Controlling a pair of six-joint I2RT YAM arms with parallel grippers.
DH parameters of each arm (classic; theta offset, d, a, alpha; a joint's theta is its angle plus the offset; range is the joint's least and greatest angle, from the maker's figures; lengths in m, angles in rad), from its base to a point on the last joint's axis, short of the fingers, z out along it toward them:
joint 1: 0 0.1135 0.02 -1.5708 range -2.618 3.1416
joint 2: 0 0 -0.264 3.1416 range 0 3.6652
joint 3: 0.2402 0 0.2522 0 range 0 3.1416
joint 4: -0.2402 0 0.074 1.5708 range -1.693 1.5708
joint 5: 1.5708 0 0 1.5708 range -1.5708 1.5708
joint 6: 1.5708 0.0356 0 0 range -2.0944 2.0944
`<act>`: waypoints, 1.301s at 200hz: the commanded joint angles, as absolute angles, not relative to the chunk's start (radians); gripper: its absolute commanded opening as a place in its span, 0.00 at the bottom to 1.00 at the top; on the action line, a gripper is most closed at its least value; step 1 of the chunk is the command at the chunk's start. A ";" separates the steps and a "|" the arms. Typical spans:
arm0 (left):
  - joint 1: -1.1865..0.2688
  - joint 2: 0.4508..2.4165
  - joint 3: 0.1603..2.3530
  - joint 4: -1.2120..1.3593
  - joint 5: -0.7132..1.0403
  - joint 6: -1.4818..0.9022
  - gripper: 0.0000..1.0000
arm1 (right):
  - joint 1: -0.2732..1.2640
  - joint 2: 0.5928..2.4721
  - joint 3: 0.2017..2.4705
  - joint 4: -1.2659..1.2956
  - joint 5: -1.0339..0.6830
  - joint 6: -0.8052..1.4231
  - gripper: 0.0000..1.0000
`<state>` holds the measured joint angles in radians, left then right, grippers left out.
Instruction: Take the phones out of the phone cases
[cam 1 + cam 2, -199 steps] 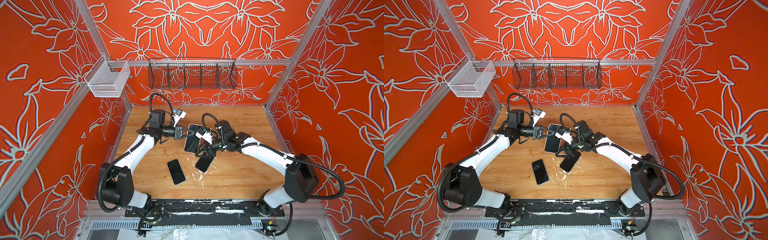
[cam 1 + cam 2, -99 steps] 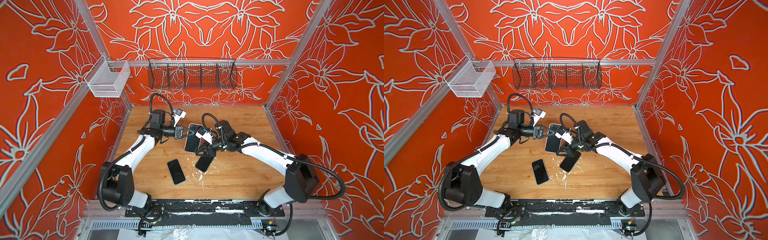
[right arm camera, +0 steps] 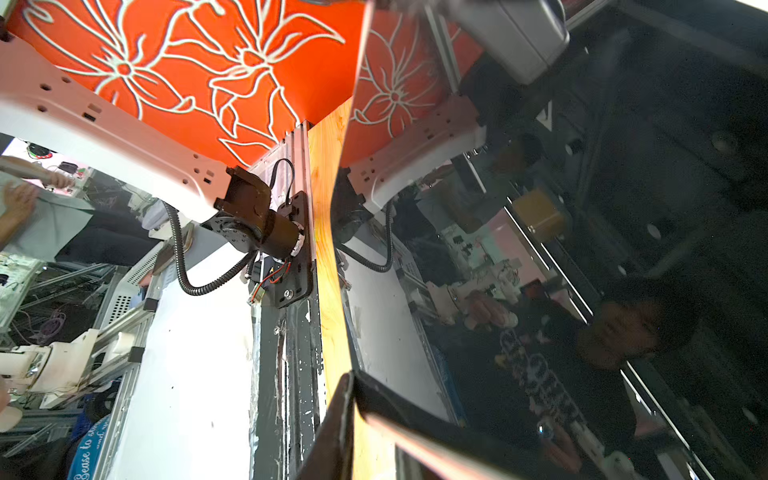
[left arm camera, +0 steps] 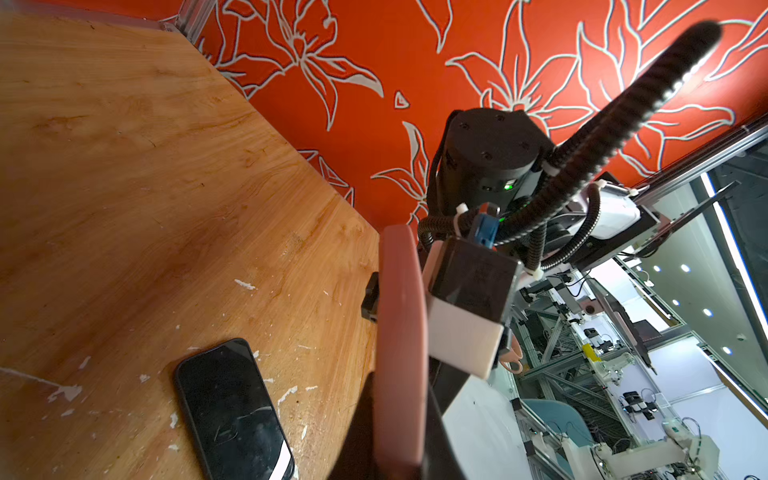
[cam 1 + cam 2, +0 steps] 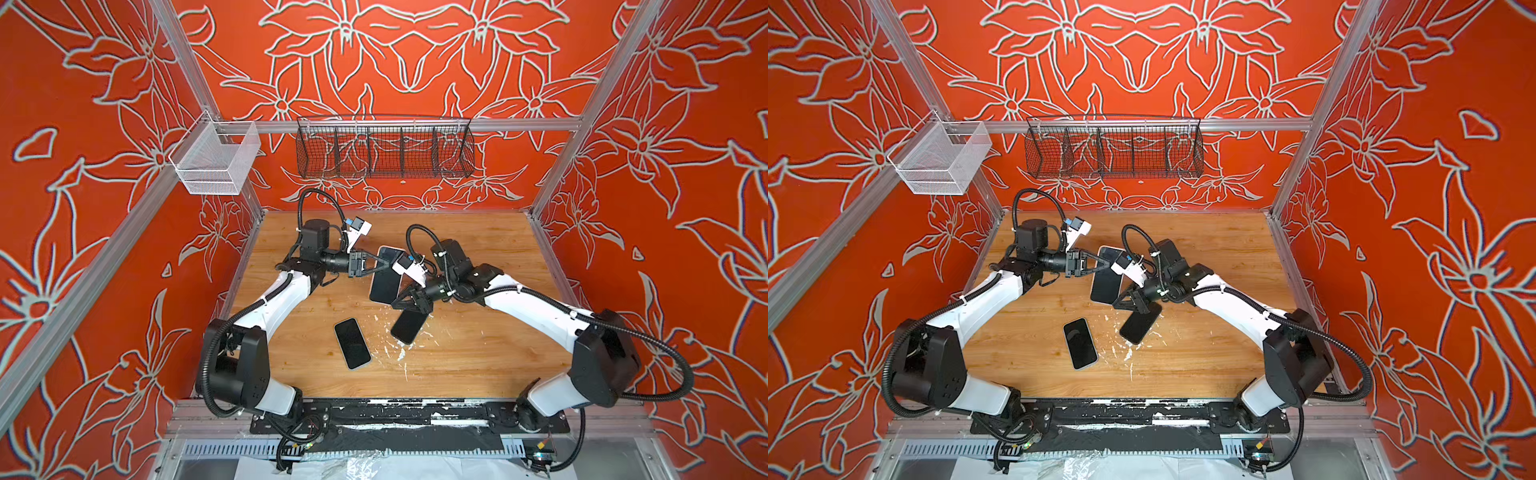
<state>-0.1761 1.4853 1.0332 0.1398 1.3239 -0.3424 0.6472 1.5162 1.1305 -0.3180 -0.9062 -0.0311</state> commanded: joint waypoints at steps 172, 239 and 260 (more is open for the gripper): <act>-0.189 1.586 0.967 0.944 1.308 -1.206 0.00 | 0.719 1.382 1.034 -0.217 -0.645 -0.218 0.06; -0.189 1.463 0.986 0.511 1.309 -0.871 0.00 | 0.660 1.364 1.048 -0.259 -0.832 -0.138 0.28; -0.189 1.421 1.004 0.329 1.297 -0.727 0.00 | 0.631 1.359 1.050 -0.239 -0.934 -0.093 0.34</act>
<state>-0.1844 1.4891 0.9619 0.5518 1.2984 -0.9295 0.6613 1.3838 1.0420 -0.2489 -0.7734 -0.1360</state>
